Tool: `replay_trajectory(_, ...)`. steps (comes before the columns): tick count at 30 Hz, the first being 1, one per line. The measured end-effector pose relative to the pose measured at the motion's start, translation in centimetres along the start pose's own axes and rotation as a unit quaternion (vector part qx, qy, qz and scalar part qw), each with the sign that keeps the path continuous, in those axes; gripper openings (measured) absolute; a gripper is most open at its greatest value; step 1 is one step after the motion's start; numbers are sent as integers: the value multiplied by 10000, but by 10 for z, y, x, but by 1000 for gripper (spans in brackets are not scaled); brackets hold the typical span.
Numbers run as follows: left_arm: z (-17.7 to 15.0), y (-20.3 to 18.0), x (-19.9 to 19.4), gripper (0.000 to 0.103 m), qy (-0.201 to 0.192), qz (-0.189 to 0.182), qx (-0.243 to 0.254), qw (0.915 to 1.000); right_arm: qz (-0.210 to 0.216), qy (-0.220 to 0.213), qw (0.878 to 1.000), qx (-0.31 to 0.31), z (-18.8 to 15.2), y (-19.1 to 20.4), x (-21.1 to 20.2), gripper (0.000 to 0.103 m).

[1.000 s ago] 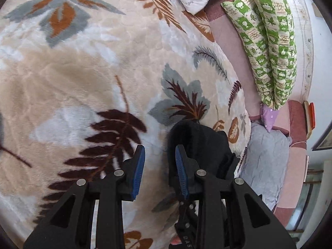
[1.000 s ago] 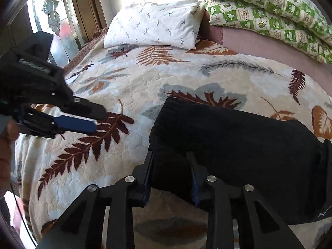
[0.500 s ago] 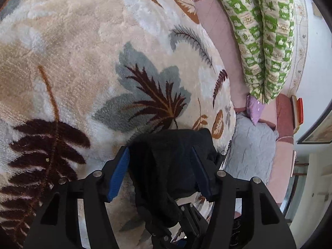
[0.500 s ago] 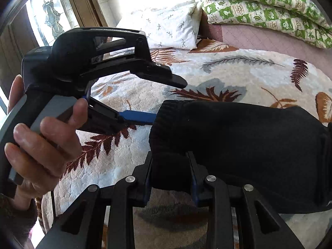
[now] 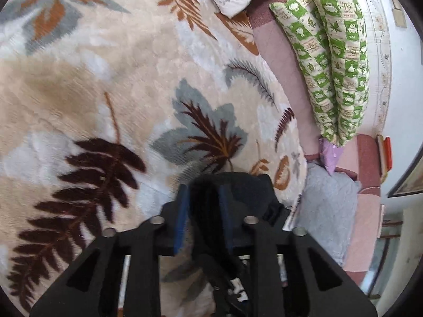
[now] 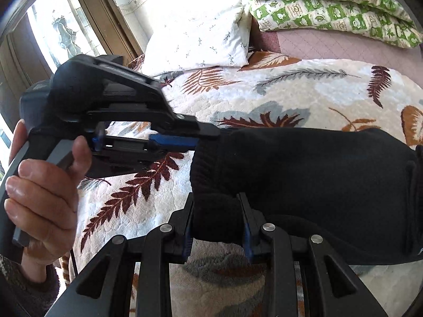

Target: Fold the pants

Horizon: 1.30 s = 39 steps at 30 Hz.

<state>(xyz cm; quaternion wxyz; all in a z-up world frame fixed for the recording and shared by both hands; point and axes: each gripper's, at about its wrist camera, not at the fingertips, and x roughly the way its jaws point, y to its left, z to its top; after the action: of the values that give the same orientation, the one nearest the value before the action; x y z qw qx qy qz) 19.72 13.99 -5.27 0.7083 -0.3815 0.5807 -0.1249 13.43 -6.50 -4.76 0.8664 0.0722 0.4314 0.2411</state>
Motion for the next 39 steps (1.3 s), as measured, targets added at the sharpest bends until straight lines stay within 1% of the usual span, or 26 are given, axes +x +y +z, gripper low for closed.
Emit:
replay_trajectory(1,0,4,-4,63,-146,97,-25,9998,-3,-2,10000,-26,0,0,-1,30)
replay_trajectory(2,0,7,-5,72,-213,75,-80,9997,4,-16,10000,-42,0,1,-2,30)
replay_trajectory(3,1,11,-3,73,-159,-42,-115,9998,15,-37,10000,-31,0,0,-2,30)
replay_trajectory(5,2,9,8,73,110,-250,-97,9996,43,-82,10000,-4,0,0,-4,30)
replay_trajectory(8,-4,-4,32,73,470,-244,207,9984,61,-60,10000,29,0,0,-4,30)
replay_trajectory(11,-10,-11,54,72,911,-440,343,9943,56,-24,10000,25,1,1,-3,30)
replay_trajectory(12,-9,-12,57,66,925,-410,346,9943,58,-18,10000,25,0,1,-3,30)
replay_trajectory(13,-8,-13,58,55,898,-348,364,9947,63,-15,10000,28,0,0,-2,30)
replay_trajectory(14,-7,-15,60,30,939,-292,417,9943,67,-13,10000,33,0,0,-2,30)
replay_trajectory(15,-6,-15,60,20,974,-253,430,9940,67,-2,10000,36,-1,-1,-2,30)
replay_trajectory(17,-6,-11,56,17,950,-219,351,9946,60,9,10000,38,-1,-2,-1,30)
replay_trajectory(19,-9,-13,50,16,864,-143,345,9956,68,9,10000,33,-2,-2,0,30)
replay_trajectory(22,-15,-27,41,16,758,-91,358,9964,124,9,9999,6,-2,0,0,30)
replay_trajectory(24,-18,-42,35,16,705,-105,400,9967,170,-49,9998,-7,-2,1,-6,30)
replay_trajectory(27,-24,-74,31,16,649,-180,538,9963,294,-257,9992,91,0,-6,-26,30)
replay_trajectory(30,-36,-122,40,16,656,-134,871,9939,390,-553,9972,304,4,-23,-56,30)
replay_trajectory(33,-51,-173,66,16,733,6,1245,9895,464,-850,9931,664,5,-51,-87,30)
replay_trajectory(35,-63,-203,88,16,818,122,1432,9862,489,-1049,9885,976,1,-79,-107,30)
replay_trajectory(39,-89,-250,135,16,988,316,1768,9788,529,-1297,9772,1597,-13,-135,-137,30)
